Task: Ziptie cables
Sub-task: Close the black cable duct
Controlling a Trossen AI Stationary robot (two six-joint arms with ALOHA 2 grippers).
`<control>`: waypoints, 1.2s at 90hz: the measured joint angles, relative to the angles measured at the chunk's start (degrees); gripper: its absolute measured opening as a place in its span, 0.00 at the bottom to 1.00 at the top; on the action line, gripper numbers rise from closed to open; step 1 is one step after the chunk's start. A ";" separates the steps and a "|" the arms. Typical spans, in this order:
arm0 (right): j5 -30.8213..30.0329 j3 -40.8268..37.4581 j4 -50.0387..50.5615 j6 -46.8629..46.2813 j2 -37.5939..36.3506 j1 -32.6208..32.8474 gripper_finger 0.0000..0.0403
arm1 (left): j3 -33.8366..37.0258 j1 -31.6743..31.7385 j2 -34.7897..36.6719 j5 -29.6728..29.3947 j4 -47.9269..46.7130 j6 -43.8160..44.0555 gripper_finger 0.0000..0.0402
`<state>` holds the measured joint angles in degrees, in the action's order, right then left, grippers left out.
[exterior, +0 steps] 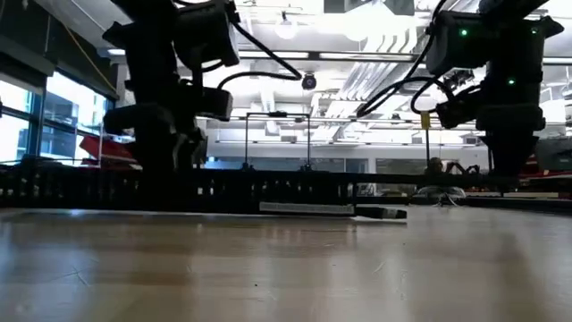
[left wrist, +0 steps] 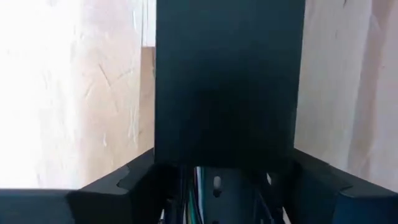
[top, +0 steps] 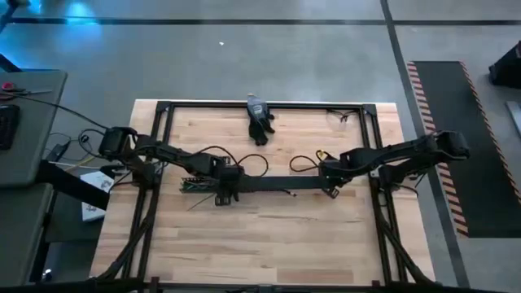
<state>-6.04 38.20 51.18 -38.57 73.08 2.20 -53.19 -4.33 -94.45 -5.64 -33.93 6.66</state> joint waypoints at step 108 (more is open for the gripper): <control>-1.20 0.00 -3.49 3.06 -0.04 0.11 0.00 | 1.53 0.56 0.90 4.09 -13.88 4.26 0.73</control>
<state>-7.25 38.20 47.69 -35.51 73.03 2.31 -51.66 -3.77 -93.56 -1.55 -47.81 10.91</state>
